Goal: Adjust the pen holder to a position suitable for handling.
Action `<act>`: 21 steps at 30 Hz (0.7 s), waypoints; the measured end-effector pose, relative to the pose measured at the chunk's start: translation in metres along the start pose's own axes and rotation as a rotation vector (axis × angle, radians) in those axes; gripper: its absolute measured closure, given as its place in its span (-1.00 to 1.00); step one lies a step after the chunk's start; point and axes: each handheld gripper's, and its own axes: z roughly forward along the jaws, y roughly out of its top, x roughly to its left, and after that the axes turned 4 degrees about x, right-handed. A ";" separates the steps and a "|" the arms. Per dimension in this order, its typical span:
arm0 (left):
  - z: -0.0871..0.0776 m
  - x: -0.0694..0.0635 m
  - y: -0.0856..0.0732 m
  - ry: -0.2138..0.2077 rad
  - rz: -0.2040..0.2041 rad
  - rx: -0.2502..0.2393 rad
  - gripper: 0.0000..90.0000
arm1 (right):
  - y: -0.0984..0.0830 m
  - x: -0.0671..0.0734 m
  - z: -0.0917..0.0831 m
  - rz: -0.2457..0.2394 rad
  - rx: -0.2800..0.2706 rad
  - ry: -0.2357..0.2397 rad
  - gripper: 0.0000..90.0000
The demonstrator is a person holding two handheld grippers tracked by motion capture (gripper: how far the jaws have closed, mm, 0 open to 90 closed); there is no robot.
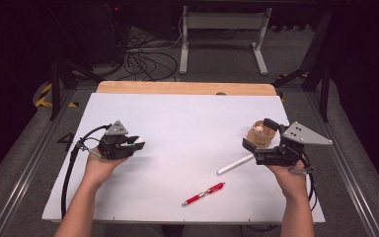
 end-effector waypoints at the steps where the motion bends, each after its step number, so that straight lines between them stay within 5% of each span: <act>1: -0.001 -0.002 0.002 -0.001 0.003 -0.010 0.45 | 0.000 0.001 0.001 -0.007 0.002 -0.006 -0.98; 21: -0.017 -0.038 0.036 -0.035 0.073 -0.166 0.45 | 0.000 0.004 0.001 -0.014 -0.028 -0.016 -0.98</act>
